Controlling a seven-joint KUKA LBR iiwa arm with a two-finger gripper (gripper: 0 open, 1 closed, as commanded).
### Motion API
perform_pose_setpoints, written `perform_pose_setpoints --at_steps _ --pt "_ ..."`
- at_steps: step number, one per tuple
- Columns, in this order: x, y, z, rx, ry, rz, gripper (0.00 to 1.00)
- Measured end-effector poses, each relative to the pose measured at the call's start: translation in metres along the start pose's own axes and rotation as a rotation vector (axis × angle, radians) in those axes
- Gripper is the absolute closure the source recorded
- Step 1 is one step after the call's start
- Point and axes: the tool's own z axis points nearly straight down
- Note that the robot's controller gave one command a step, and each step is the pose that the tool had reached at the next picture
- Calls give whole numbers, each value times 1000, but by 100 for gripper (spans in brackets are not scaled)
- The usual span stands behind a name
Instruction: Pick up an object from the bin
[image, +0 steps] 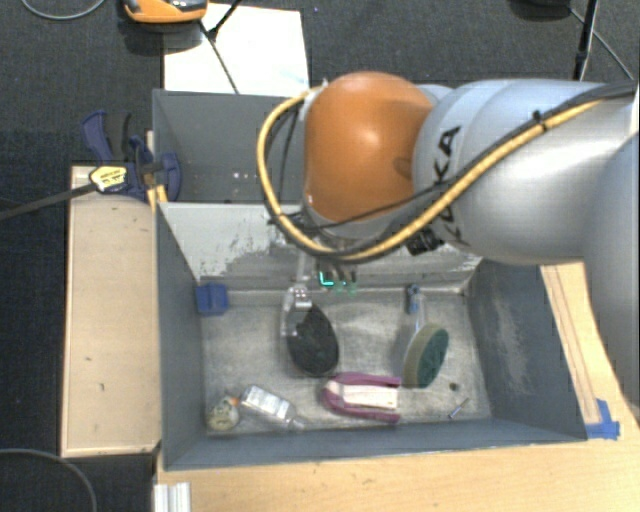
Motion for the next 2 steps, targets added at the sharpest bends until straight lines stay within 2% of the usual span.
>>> perform_pose_setpoints --at_steps 1,2 --pt "13 -66 157 0 -4 -129 0" --pt "12 -64 154 -2 -8 -125 100"
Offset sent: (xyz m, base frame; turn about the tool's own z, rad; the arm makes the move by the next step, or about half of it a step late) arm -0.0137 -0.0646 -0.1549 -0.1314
